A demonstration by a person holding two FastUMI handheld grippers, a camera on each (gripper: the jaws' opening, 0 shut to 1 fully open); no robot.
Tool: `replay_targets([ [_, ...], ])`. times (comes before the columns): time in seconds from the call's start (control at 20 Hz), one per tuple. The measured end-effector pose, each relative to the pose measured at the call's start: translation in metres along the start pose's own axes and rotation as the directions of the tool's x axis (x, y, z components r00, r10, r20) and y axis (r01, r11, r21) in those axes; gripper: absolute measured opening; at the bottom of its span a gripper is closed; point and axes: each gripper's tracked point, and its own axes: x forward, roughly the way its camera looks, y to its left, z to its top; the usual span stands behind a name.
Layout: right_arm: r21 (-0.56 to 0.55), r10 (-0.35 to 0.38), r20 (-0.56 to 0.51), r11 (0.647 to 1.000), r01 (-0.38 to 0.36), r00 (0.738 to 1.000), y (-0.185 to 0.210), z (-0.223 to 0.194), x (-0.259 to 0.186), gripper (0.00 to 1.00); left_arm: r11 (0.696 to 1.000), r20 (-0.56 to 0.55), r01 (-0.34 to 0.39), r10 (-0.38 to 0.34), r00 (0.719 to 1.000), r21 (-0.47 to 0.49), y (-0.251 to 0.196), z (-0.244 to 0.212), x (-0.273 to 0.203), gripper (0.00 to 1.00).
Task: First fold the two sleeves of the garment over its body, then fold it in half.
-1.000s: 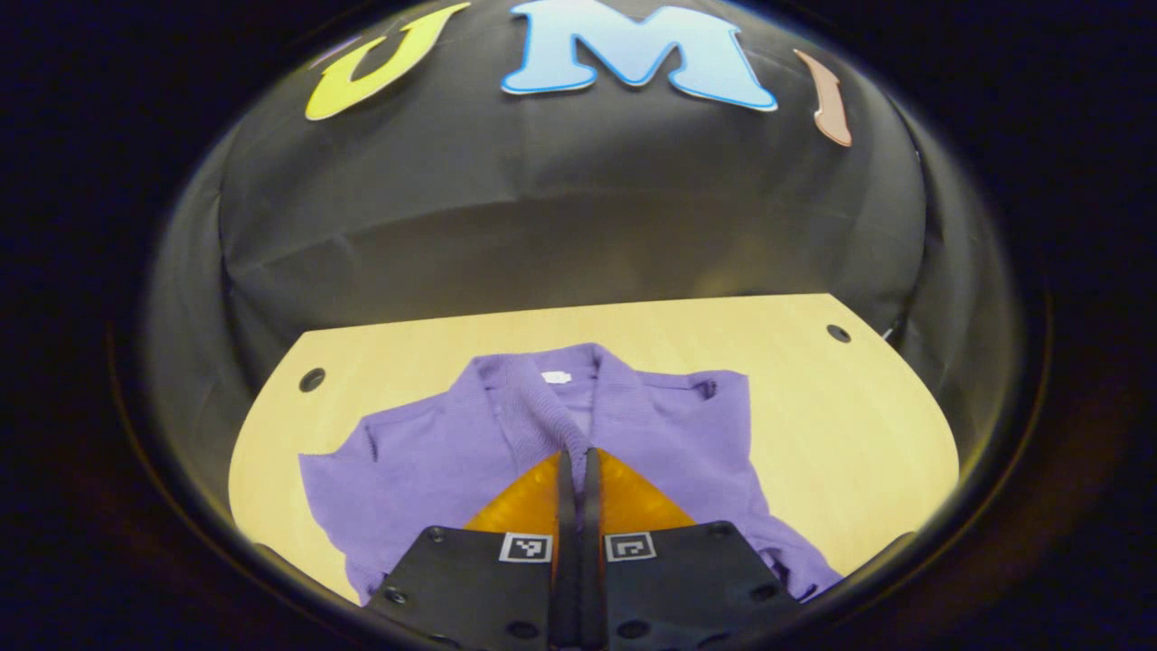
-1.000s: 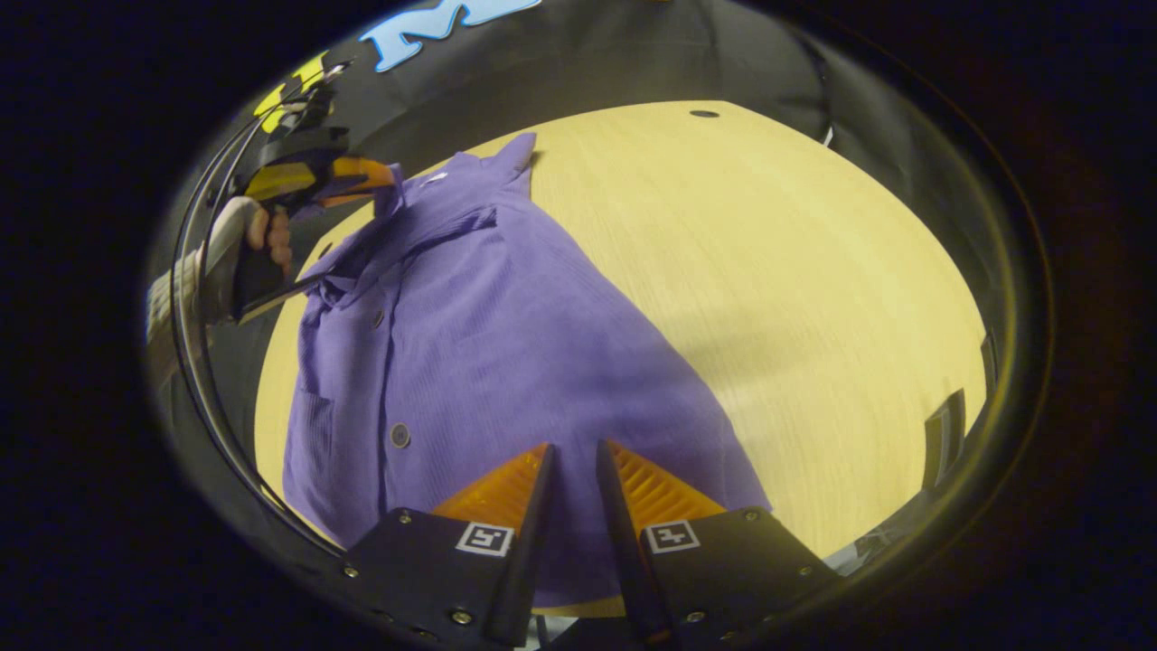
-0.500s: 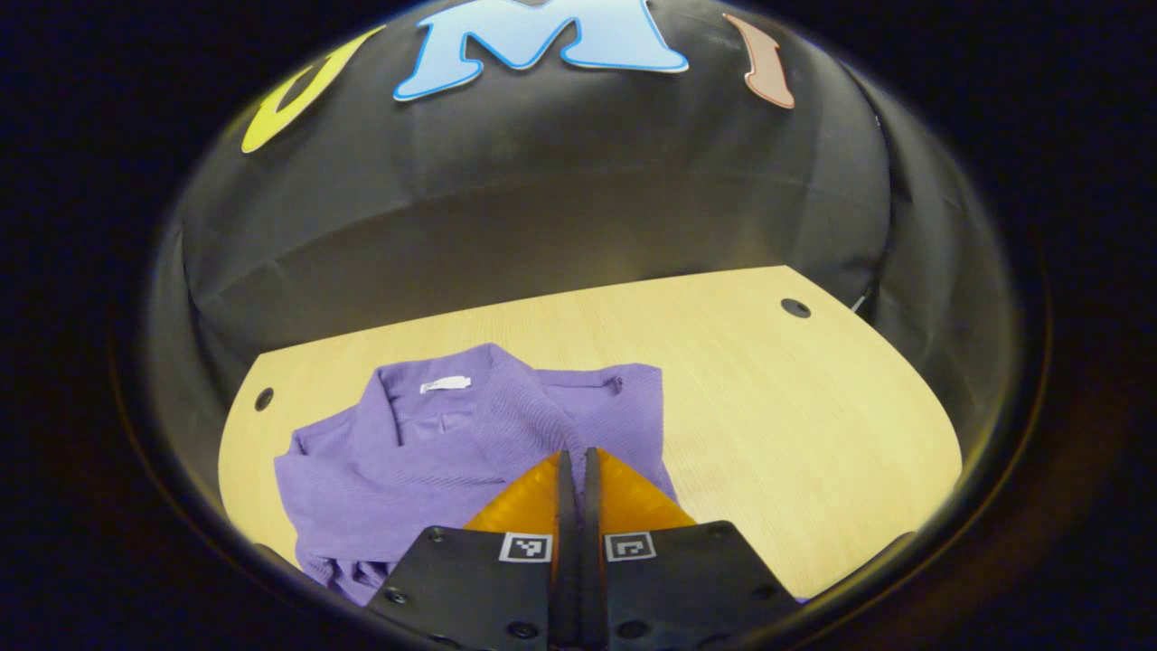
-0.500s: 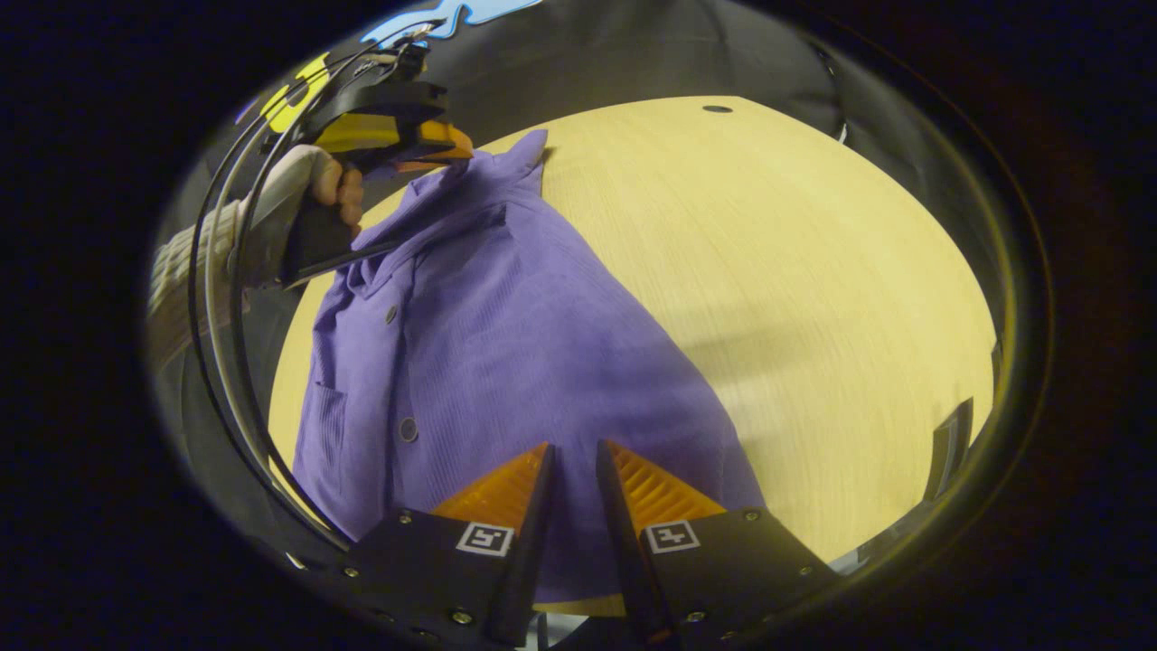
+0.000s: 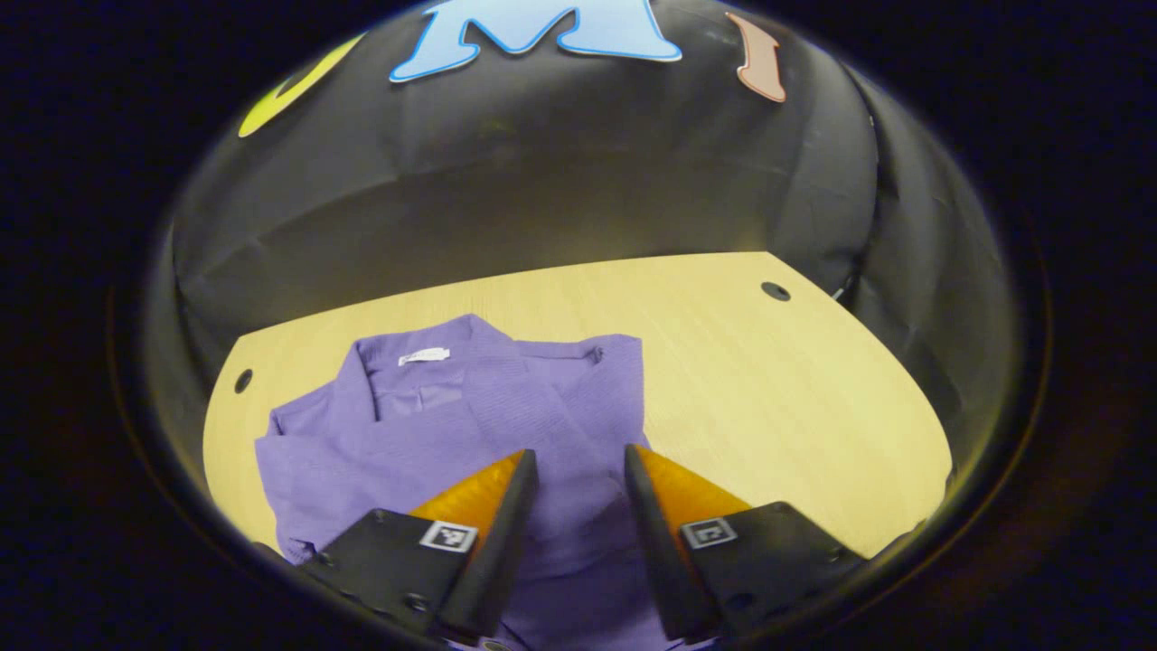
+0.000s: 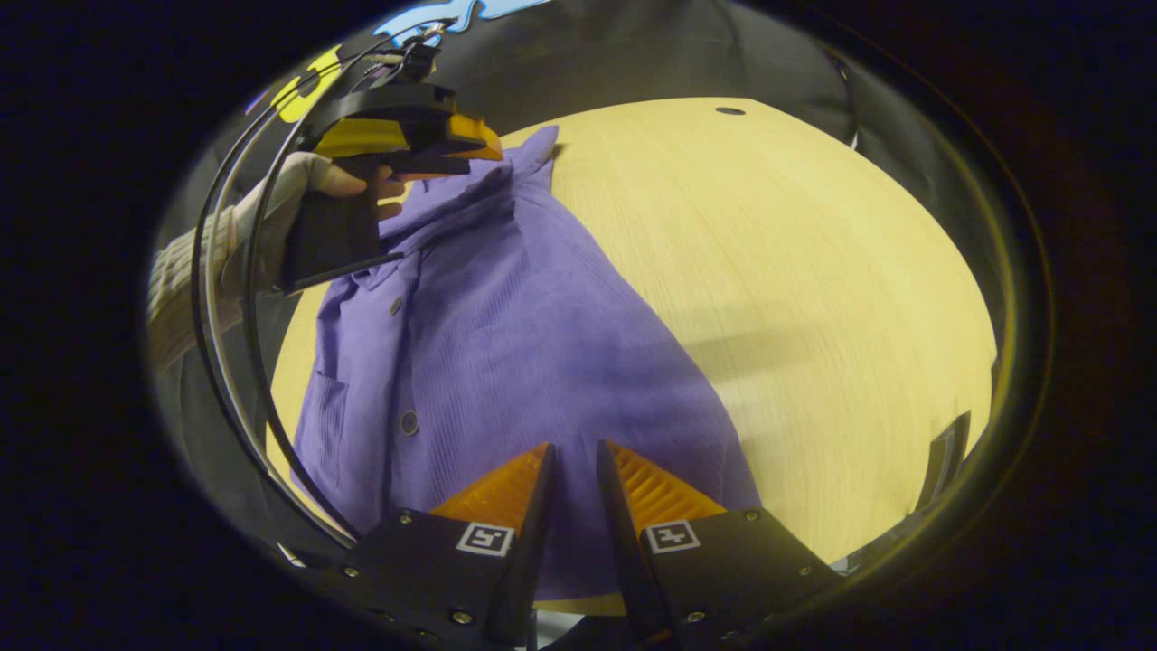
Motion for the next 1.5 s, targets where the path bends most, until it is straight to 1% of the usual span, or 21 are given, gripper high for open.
replay_targets([
  [0.1,-0.004,-0.006,-0.002,1.0,0.006,1.0,0.0,0.0,-0.001,0.4,1.0,0.001,-0.006,0.006,1.0,-0.001,0.005,-0.005,-0.008,0.87],
  [0.15,0.003,0.016,-0.006,1.0,-0.016,1.0,0.006,0.001,-0.001,0.4,1.0,0.0,-0.007,0.007,1.0,-0.006,0.008,-0.008,-0.014,0.99],
  [0.2,0.01,0.03,-0.014,1.0,-0.029,0.999,0.012,-0.001,0.0,0.51,1.0,0.001,-0.01,0.01,1.0,-0.013,0.011,-0.012,-0.02,0.99],
  [0.25,-0.005,0.016,-0.015,1.0,-0.016,1.0,0.013,0.001,0.0,0.62,1.0,0.001,-0.013,0.013,1.0,-0.02,0.017,-0.015,-0.027,0.96],
  [0.3,-0.026,0.005,-0.017,1.0,-0.006,1.0,0.012,0.002,0.0,0.74,0.999,0.001,-0.018,0.018,1.0,-0.027,0.023,-0.019,-0.033,0.98],
  [0.35,-0.051,-0.01,-0.019,0.999,0.009,1.0,0.012,0.002,0.0,0.74,0.999,0.0,-0.023,0.023,1.0,-0.031,0.029,-0.023,-0.04,1.0],
  [0.45,-0.089,-0.039,-0.022,0.995,0.037,0.999,0.011,0.001,0.0,0.74,0.999,-0.002,-0.034,0.034,0.999,-0.036,0.046,-0.033,-0.055,1.0],
  [0.55,-0.13,-0.081,-0.008,0.988,0.08,0.997,0.009,0.004,-0.001,0.75,0.998,-0.004,-0.053,0.053,0.999,-0.03,0.065,-0.043,-0.07,1.0],
  [0.65,-0.174,-0.129,-0.003,0.977,0.126,0.992,0.004,0.003,-0.002,0.72,0.997,-0.002,-0.063,0.063,0.998,-0.035,0.08,-0.052,-0.088,1.0],
  [0.7,-0.193,-0.144,-0.009,0.971,0.14,0.99,0.003,0.002,-0.002,0.72,0.997,0.001,-0.067,0.067,0.998,-0.042,0.087,-0.057,-0.097,0.99],
  [0.75,-0.208,-0.152,-0.014,0.967,0.146,0.988,0.003,0.0,-0.002,0.72,0.996,0.001,-0.076,0.076,0.997,-0.05,0.097,-0.061,-0.106,1.0],
  [0.95,-0.269,-0.188,-0.016,0.947,0.177,0.982,0.003,-0.003,0.001,0.74,0.992,-0.003,-0.106,0.107,0.994,-0.071,0.126,-0.085,-0.138,1.0],
  [1.05,-0.28,-0.192,-0.004,0.942,0.184,0.981,0.004,-0.003,0.001,0.75,0.991,-0.005,-0.112,0.111,0.994,-0.075,0.137,-0.095,-0.151,0.99],
  [1.15,-0.276,-0.19,0.004,0.943,0.184,0.982,0.004,-0.005,0.001,0.76,0.99,-0.015,-0.12,0.119,0.993,-0.076,0.145,-0.106,-0.163,1.0],
  [1.25,-0.266,-0.19,0.008,0.946,0.185,0.982,0.004,-0.005,0.002,0.76,0.989,-0.026,-0.12,0.119,0.993,-0.083,0.149,-0.117,-0.177,0.99],
  [1.35,-0.268,-0.185,0.008,0.946,0.181,0.983,0.008,-0.008,-0.002,0.76,0.989,-0.038,-0.122,0.119,0.992,-0.083,0.15,-0.13,-0.19,1.0],
  [1.4,-0.276,-0.189,0.01,0.943,0.184,0.982,0.007,-0.008,0.003,0.73,0.989,-0.044,-0.121,0.118,0.992,-0.082,0.15,-0.137,-0.197,1.0],
  [1.45,-0.282,-0.183,0.016,0.942,0.18,0.983,0.01,-0.008,0.004,0.72,0.99,-0.052,-0.118,0.114,0.992,-0.079,0.15,-0.143,-0.203,0.99],
  [1.5,-0.288,-0.183,0.019,0.94,0.181,0.983,0.01,-0.009,0.004,0.67,0.991,-0.059,-0.115,0.111,0.992,-0.075,0.149,-0.15,-0.209,0.99],
])
